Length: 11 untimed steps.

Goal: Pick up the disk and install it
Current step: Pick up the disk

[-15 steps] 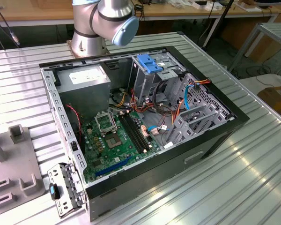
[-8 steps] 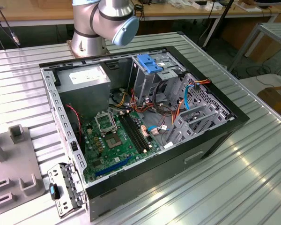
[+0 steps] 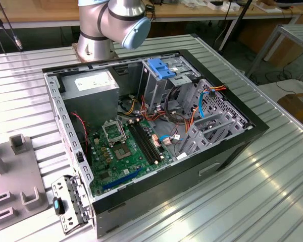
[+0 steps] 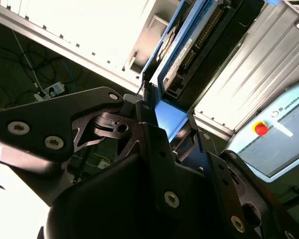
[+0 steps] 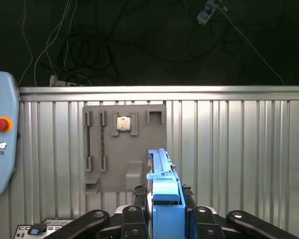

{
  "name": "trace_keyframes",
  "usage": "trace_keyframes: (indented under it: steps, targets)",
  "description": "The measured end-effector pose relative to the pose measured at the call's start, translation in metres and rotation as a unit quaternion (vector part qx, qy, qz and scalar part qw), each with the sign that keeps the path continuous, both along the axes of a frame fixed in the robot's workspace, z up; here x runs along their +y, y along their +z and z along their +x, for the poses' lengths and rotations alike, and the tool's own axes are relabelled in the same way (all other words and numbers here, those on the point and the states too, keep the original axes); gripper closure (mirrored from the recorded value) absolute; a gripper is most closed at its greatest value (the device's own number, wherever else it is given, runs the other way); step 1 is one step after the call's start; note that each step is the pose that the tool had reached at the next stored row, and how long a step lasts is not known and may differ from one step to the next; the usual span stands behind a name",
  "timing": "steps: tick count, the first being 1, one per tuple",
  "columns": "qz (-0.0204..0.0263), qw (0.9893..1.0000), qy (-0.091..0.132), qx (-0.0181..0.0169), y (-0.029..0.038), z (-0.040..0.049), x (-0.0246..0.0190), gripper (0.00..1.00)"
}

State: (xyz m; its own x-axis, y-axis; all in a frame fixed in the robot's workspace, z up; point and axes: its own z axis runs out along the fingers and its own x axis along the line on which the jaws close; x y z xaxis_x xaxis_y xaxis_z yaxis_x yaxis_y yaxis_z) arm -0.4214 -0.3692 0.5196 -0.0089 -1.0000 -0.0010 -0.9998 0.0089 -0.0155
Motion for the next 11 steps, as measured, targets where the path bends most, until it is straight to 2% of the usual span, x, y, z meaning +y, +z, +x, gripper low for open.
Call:
trace_keyframes:
  steps: [2,7,11]
  targets:
    - [0.0,1.0,0.0,0.0,0.0,0.0084,0.0,0.63]
    - [0.0,1.0,0.0,0.0,-0.0002,0.022,0.0,0.63]
    - [0.0,1.0,0.0,0.0,-0.0003,0.0362,0.0,0.63]
